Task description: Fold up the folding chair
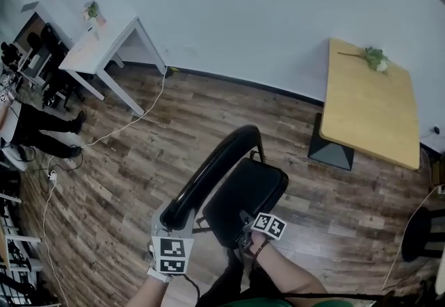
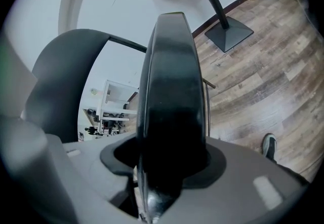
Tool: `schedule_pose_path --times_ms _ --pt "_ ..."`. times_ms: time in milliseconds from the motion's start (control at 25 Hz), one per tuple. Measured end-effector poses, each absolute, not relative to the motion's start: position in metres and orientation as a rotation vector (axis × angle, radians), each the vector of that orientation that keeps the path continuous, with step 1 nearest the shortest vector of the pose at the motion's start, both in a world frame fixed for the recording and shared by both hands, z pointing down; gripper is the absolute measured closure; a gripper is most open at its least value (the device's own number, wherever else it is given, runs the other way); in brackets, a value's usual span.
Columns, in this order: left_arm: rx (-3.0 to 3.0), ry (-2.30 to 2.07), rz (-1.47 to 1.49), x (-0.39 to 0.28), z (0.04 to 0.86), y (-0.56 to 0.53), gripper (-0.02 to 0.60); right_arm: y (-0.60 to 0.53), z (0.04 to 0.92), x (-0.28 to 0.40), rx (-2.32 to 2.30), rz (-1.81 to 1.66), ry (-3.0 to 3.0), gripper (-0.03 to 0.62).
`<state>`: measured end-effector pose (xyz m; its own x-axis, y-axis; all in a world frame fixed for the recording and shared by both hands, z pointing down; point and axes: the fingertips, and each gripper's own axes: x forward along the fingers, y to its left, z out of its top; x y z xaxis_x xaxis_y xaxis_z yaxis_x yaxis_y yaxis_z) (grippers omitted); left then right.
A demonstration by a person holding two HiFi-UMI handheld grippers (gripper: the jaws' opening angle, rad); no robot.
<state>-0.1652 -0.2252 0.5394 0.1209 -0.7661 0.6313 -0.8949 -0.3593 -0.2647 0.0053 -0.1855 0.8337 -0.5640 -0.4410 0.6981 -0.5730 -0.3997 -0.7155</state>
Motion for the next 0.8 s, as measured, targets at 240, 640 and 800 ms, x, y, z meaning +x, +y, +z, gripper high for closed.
schedule_pose_path --times_ms 240,640,800 --pt "2.24 -1.713 1.072 -0.154 0.527 -0.212 0.364 -0.197 0.814 -0.014 1.467 2.071 -1.576 0.365" --pt "2.279 -1.731 1.045 -0.17 0.509 -0.22 0.371 -0.246 0.772 -0.08 1.453 2.085 -1.654 0.365" --pt "2.288 -1.741 1.048 -0.178 0.505 -0.226 0.371 -0.268 0.76 -0.109 1.443 2.103 -1.684 0.365"
